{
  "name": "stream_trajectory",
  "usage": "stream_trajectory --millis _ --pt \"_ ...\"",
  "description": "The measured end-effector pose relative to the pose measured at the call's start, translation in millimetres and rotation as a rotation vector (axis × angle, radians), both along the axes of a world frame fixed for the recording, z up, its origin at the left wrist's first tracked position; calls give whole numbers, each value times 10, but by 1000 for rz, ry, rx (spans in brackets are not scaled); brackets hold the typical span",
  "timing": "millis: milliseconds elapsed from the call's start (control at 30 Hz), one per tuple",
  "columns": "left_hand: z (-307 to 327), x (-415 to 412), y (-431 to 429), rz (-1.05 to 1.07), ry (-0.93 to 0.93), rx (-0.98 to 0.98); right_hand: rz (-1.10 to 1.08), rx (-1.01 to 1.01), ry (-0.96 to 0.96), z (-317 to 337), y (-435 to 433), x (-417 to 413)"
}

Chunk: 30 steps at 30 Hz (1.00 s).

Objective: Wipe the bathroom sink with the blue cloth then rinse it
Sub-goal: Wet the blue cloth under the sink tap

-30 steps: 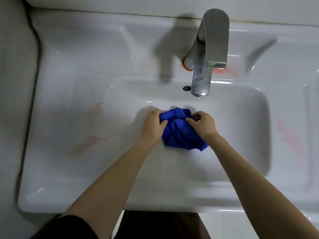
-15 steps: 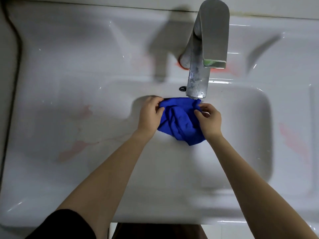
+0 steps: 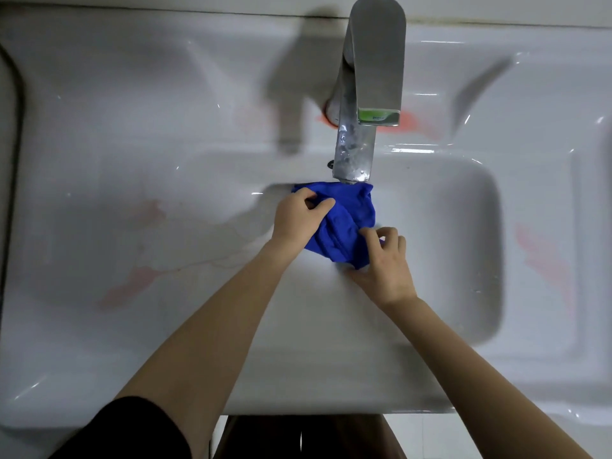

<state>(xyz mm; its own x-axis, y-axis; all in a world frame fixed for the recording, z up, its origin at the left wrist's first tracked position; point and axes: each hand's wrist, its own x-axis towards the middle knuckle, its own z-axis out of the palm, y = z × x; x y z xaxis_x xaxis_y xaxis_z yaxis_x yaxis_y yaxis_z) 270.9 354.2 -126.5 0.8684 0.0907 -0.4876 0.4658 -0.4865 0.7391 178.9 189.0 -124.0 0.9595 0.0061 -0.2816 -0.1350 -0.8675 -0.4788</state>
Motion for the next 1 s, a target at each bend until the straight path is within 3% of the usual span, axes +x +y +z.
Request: stream_trajectory --millis 133,267,433,567,667,767,1000 --pt "-67 10 9 -100 -29 61 17 88 -5 -59 -113 81" --pt "-20 -32 86 -53 31 -50 -21 229 26 20 -263 103" --pt "41 -107 80 161 187 -381 -336 561 100 171 -297 199" --pt "29 -107 70 158 223 -447 -488 630 181 122 -279 316" --pt "52 -93 97 25 248 -435 -558 665 196 83 -296 392" --pt "5 -149 127 -201 111 -232 -539 672 187 98 -286 380" --pt "158 -326 256 85 70 -412 -456 769 133 309 -208 425"
